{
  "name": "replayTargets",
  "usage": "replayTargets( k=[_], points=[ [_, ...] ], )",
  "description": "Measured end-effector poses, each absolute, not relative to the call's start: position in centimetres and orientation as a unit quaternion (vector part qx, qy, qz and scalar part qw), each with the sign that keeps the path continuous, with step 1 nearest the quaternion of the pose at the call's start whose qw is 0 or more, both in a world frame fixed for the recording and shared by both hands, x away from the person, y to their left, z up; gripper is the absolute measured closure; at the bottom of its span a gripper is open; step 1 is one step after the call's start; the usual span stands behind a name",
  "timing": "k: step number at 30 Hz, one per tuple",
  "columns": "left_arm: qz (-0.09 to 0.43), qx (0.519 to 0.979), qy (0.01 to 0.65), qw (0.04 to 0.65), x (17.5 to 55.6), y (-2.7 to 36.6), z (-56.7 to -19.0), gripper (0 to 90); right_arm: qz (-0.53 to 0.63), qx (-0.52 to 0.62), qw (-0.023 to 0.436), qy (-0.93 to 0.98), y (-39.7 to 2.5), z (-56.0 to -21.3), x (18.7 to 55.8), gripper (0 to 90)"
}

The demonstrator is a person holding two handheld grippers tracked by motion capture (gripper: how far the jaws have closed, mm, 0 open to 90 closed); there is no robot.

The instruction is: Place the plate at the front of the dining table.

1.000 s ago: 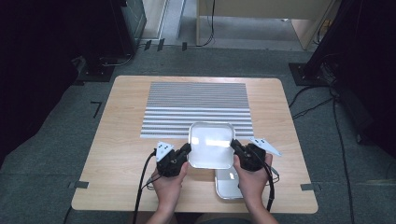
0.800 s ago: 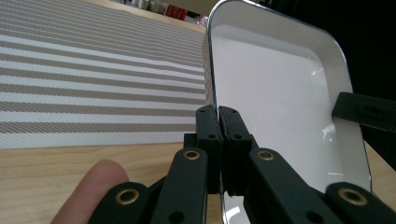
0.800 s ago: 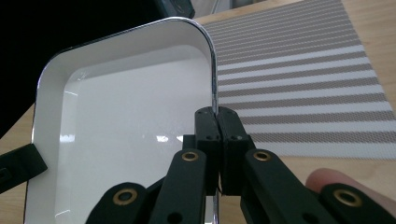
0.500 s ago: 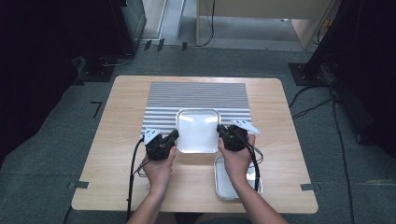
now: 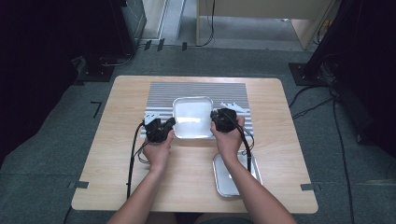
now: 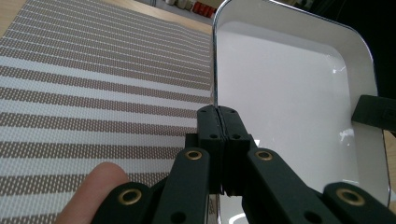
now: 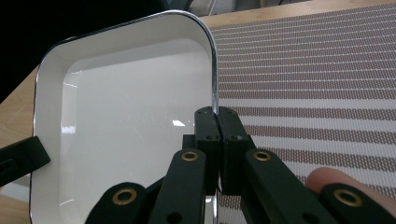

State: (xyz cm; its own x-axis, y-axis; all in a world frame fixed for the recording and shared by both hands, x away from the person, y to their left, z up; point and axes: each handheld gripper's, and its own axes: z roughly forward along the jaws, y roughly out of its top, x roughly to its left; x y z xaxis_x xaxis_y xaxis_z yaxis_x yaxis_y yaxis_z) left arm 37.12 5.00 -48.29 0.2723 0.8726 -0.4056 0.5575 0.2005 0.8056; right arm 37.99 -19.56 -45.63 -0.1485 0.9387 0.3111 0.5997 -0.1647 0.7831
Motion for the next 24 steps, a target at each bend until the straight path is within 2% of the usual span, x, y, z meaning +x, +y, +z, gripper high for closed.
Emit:
replayTargets(
  k=[11,24],
  points=[
    [0.165,0.623,0.591,0.485,40.0,5.0,-48.5,90.0,0.432,0.629,0.184,0.62,-19.1,-46.2,40.8,89.4],
    [0.145,0.637,0.617,0.439,44.3,4.1,-49.8,90.0,0.401,0.661,0.143,0.617,-19.4,-48.4,45.2,89.1]
  ],
)
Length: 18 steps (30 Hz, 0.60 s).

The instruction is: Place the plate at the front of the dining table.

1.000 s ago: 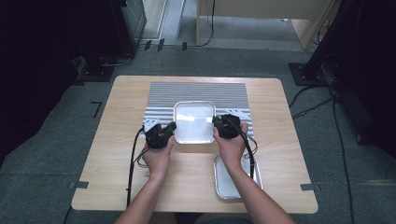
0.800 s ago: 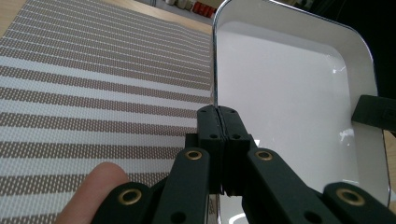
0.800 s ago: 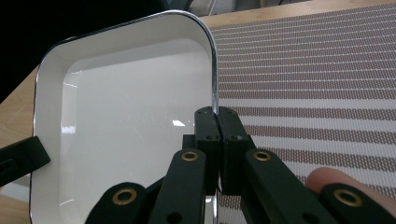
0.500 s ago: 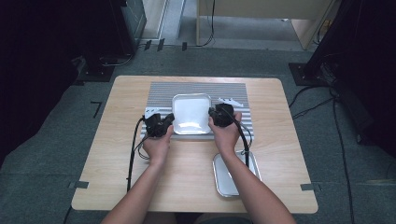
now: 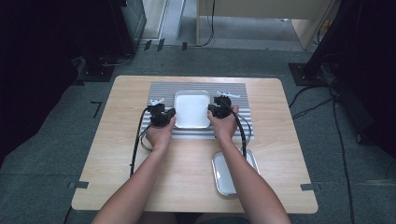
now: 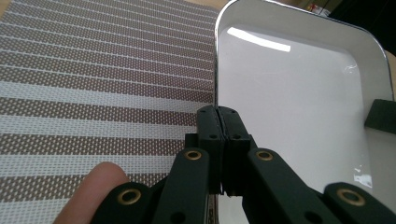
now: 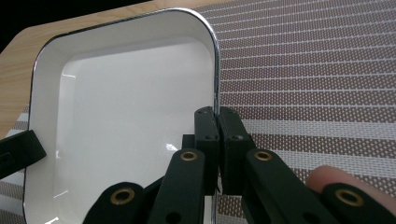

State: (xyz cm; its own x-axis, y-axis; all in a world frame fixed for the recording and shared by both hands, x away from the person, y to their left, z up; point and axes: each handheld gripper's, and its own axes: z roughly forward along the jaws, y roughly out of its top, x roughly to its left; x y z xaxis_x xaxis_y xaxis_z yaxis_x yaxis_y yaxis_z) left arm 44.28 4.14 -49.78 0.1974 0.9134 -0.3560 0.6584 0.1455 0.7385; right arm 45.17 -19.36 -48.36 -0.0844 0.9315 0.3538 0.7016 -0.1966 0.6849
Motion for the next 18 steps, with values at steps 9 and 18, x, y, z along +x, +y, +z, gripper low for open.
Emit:
replayTargets(
  k=[9,18],
  points=[
    [0.133,0.632,0.633,0.426,45.6,4.5,-50.4,89.4,0.392,0.678,0.121,0.61,-19.1,-50.0,46.9,87.1],
    [0.135,0.644,0.626,0.418,46.0,4.9,-51.2,86.2,0.389,0.68,0.108,0.612,-19.0,-51.4,47.6,85.3]
  ],
)
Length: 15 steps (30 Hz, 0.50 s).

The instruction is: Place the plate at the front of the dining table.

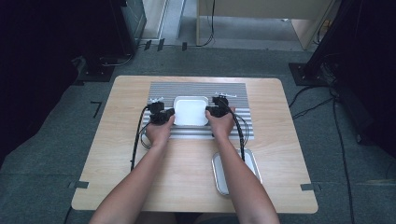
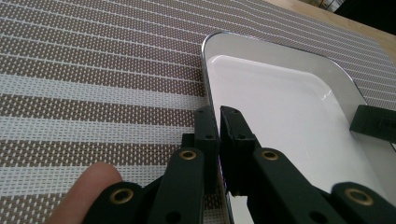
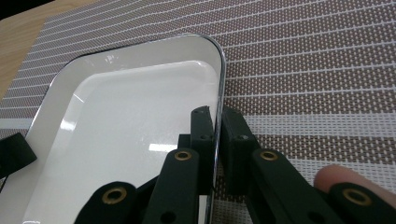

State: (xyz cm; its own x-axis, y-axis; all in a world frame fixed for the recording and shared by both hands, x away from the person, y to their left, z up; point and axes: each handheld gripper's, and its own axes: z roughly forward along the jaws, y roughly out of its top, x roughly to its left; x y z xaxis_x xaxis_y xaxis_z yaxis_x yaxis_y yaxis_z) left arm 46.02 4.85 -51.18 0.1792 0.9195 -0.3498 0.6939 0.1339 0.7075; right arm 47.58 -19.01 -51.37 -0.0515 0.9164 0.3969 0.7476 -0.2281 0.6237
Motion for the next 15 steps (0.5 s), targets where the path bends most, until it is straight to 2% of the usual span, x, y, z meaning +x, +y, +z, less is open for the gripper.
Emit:
replayTargets(
  k=[1,2,3,4,5,7,8,11,15],
  points=[
    [0.135,0.644,0.626,0.418,46.0,4.9,-51.2,83.9,0.389,0.68,0.108,0.612,-19.0,-51.4,47.6,85.3],
    [0.131,0.645,0.628,0.416,46.0,5.0,-51.2,79.8,0.392,0.676,0.108,0.614,-19.0,-51.4,47.6,78.6],
    [0.131,0.645,0.628,0.416,46.0,5.0,-51.2,75.7,0.392,0.676,0.108,0.614,-19.0,-51.4,47.6,78.6],
    [0.125,0.644,0.629,0.417,46.0,5.1,-51.2,75.7,0.398,0.676,0.103,0.612,-19.1,-51.3,47.6,74.5],
    [0.119,0.642,0.631,0.419,46.0,5.3,-51.2,64.4,0.406,0.671,0.105,0.611,-19.3,-51.2,47.5,69.4],
    [0.114,0.643,0.632,0.417,45.9,5.6,-51.2,59.7,0.409,0.67,0.102,0.611,-19.4,-51.1,47.4,66.1],
    [0.118,0.644,0.628,0.421,45.4,5.8,-51.1,59.1,0.416,0.669,0.1,0.608,-19.8,-50.8,47.2,63.7],
    [0.112,0.644,0.626,0.425,44.8,6.1,-50.9,58.5,0.411,0.673,0.107,0.605,-20.4,-50.5,46.4,65.9],
    [0.101,0.64,0.63,0.428,44.1,6.5,-50.6,58.6,0.41,0.681,0.085,0.601,-20.6,-50.3,45.4,68.2]
  ],
)
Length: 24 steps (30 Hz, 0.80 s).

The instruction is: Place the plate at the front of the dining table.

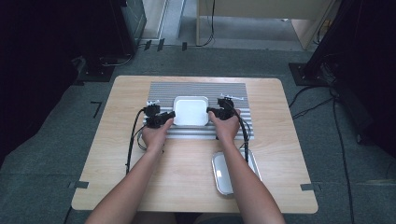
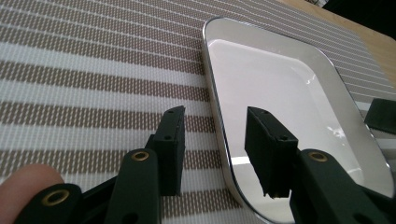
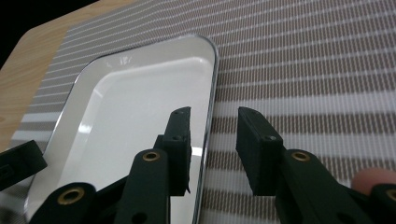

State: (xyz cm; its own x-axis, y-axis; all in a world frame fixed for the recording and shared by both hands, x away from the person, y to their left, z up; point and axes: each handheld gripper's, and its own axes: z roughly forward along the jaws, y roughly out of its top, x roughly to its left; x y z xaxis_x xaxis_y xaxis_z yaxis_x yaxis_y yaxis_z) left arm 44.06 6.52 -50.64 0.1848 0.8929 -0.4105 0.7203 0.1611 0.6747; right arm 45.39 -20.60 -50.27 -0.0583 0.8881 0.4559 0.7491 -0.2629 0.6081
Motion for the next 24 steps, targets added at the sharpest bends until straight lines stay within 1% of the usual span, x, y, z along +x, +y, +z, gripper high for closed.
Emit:
replayTargets(
  k=[3,6,8,9,10,11,13,14,15,18,24],
  points=[
    [0.083,0.643,0.631,0.426,43.2,6.5,-50.8,59.2,0.4,0.694,0.071,0.595,-20.4,-50.1,43.9,70.0],
    [0.076,0.646,0.632,0.422,42.9,6.2,-51.0,59.9,0.39,0.702,0.062,0.593,-20.3,-50.2,43.4,70.2],
    [0.08,0.652,0.63,0.414,42.6,5.7,-51.1,64.6,0.388,0.697,0.052,0.6,-20.2,-50.3,43.1,70.6],
    [0.08,0.654,0.63,0.411,42.6,5.4,-51.2,68.8,0.385,0.697,0.051,0.603,-20.1,-50.3,43.0,71.6],
    [0.08,0.654,0.63,0.411,42.6,5.4,-51.2,72.0,0.385,0.697,0.051,0.603,-20.1,-50.3,43.0,71.6],
    [0.083,0.659,0.627,0.406,42.5,5.0,-51.1,73.6,0.381,0.694,0.052,0.608,-19.8,-50.4,42.9,74.8],
    [0.087,0.658,0.629,0.405,42.6,4.7,-51.1,75.3,0.375,0.694,0.057,0.612,-19.5,-50.5,42.8,79.5],
    [0.087,0.658,0.629,0.405,42.6,4.7,-51.1,75.9,0.375,0.694,0.057,0.612,-19.5,-50.5,42.8,79.5],
    [0.09,0.657,0.631,0.403,42.7,4.6,-51.0,76.6,0.363,0.697,0.067,0.614,-19.2,-50.6,42.8,82.3],
    [0.091,0.654,0.634,0.402,43.1,4.4,-51.0,77.9,0.367,0.705,0.072,0.602,-19.2,-50.6,42.9,84.2],
    [0.093,0.656,0.633,0.4,44.2,3.3,-50.9,77.9,0.374,0.722,0.084,0.576,-19.8,-50.8,43.7,85.3]
  ],
)
